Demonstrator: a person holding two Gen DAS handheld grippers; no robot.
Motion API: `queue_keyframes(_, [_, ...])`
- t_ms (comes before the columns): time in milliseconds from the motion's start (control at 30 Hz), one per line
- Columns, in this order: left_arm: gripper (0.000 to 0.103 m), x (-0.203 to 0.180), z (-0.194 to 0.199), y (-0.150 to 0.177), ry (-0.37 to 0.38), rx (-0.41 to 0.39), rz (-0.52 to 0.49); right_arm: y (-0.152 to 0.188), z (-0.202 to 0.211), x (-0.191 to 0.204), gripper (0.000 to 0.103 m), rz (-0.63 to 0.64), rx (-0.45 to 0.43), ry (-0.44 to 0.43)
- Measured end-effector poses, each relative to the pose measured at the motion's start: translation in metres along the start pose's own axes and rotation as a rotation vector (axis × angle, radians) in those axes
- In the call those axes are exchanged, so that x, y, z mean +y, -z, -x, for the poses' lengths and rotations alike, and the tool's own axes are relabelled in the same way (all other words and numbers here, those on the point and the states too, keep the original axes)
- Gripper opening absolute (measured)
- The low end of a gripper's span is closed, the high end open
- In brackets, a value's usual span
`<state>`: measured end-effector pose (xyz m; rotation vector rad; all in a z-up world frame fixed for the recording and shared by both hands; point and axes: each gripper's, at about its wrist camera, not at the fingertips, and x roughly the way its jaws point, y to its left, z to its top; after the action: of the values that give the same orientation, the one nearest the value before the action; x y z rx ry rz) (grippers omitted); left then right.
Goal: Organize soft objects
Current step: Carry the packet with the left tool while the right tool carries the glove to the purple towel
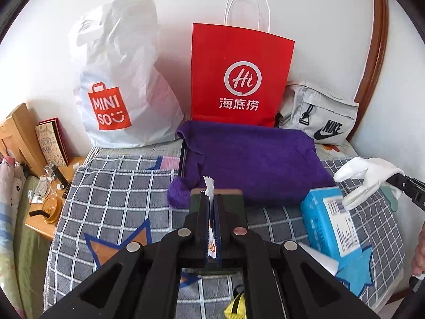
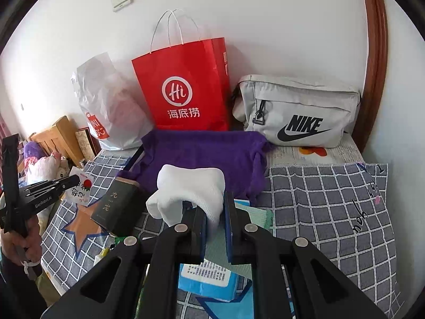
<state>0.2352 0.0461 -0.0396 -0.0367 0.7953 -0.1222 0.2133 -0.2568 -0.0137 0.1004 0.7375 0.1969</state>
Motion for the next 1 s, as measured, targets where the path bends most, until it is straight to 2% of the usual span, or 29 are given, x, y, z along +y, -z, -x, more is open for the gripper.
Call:
queue_keyframes(367, [0.004, -0.021, -0.056, -0.048, 0.002, 0.030, -0.016, -0.039, -0.063, -0.010, 0.011, 0.017, 0.019, 0.025])
queue_keyframes(800, [0.004, -0.014, -0.134, -0.075, 0.055, 0.104, 0.020, -0.068, -0.148, -0.028, 0.011, 0.014, 0.085, 0.031])
queue_keyframes(1000, [0.004, -0.011, -0.163, -0.088, 0.051, 0.127, 0.030, -0.079, -0.178, -0.025, 0.011, 0.034, 0.107, 0.032])
